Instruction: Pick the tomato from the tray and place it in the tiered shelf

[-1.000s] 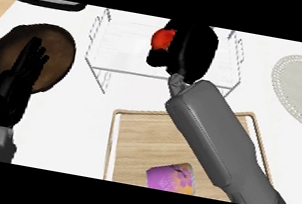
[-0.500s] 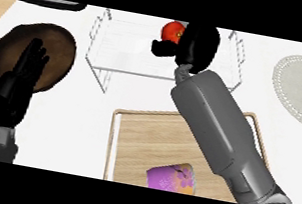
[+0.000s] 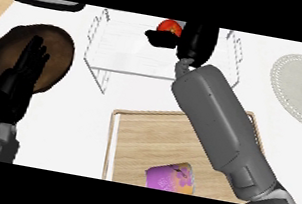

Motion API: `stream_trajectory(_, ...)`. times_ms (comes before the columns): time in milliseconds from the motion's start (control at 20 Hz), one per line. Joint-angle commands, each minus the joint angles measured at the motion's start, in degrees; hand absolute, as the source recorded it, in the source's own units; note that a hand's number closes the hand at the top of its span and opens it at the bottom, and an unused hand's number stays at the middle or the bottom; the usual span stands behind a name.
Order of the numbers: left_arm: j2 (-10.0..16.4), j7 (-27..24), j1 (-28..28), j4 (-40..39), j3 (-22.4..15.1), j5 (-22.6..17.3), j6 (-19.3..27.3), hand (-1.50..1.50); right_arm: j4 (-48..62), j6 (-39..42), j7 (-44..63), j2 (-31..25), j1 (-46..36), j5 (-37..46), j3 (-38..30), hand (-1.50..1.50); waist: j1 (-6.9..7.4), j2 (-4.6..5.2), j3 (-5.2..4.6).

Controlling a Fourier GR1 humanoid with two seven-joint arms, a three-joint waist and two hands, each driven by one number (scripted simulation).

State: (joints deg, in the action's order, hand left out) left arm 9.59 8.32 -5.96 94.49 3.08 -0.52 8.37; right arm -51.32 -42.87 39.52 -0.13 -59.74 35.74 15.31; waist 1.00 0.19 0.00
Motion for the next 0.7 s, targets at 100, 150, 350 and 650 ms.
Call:
stream_trajectory(100, 0.8, 1.4, -0.6, 0.0, 1.4, -0.5, -0.6, 0.00, -7.2, -3.6, 6.3, 0.1, -0.3, 3.4, -0.5, -1.50, -1.13, -0.42, -0.02)
stream_trajectory(150, 0.6, 0.0, 0.1, -0.8, 2.4, -1.6, -0.7, 0.00, -9.2, -2.8, 6.6, -1.1, -0.5, 2.8, -3.4, -1.50, -1.48, -0.50, -0.02)
stream_trajectory(350, -0.7, 0.8, 2.0, 2.1, 0.5, 0.7, 1.0, 0.00, -17.0, -2.9, 9.5, -4.6, 8.2, 6.0, -4.7, -1.50, -2.10, -0.67, 0.01)
stream_trajectory(650, 0.5, 3.3, 2.4, 3.6, 1.9, 0.7, 1.4, 0.00, -39.3, 7.6, 19.0, -12.3, 18.7, 6.1, -7.2, -1.50, -3.65, -1.14, 0.02)
